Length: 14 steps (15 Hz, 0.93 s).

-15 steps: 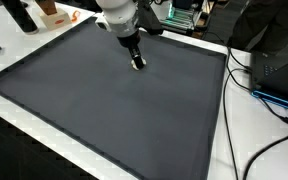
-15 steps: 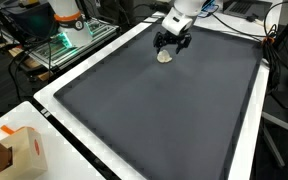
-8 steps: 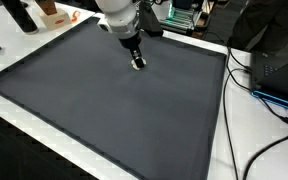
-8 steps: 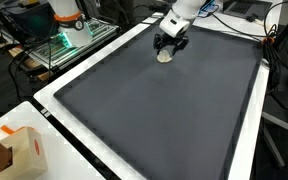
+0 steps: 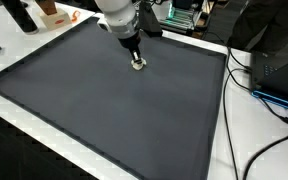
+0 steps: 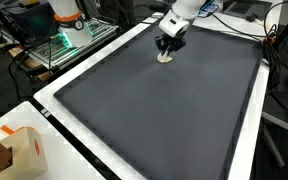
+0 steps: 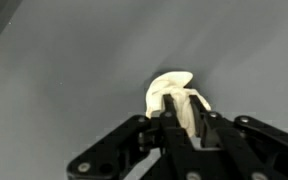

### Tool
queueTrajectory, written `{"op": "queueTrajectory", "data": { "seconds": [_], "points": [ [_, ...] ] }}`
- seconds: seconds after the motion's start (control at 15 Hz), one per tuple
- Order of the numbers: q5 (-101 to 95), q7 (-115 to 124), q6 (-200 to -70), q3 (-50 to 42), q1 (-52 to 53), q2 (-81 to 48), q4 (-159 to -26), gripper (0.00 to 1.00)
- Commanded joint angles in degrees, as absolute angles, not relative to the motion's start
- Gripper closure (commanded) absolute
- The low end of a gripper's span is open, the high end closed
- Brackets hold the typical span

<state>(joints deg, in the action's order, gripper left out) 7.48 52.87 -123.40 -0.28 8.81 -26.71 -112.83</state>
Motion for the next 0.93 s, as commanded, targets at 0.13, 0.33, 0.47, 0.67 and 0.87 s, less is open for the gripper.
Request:
{"op": "queueTrajectory", "data": {
  "seconds": [0.13,0.33,0.47,0.67,0.87],
  "points": [
    [8.12,53.60,-124.28,-0.38,8.76,-26.75,-113.65,0.98],
    [7.75,53.75,-124.03,-0.48,8.90,-26.85,-113.46,0.97],
    [7.57,53.55,-123.92,-0.48,8.91,-26.89,-113.40,0.97],
    [7.52,53.58,-123.86,-0.49,8.94,-26.90,-113.42,0.97],
    [8.79,52.19,-123.27,0.16,8.35,-26.76,-113.32,0.62]
  ]
}}
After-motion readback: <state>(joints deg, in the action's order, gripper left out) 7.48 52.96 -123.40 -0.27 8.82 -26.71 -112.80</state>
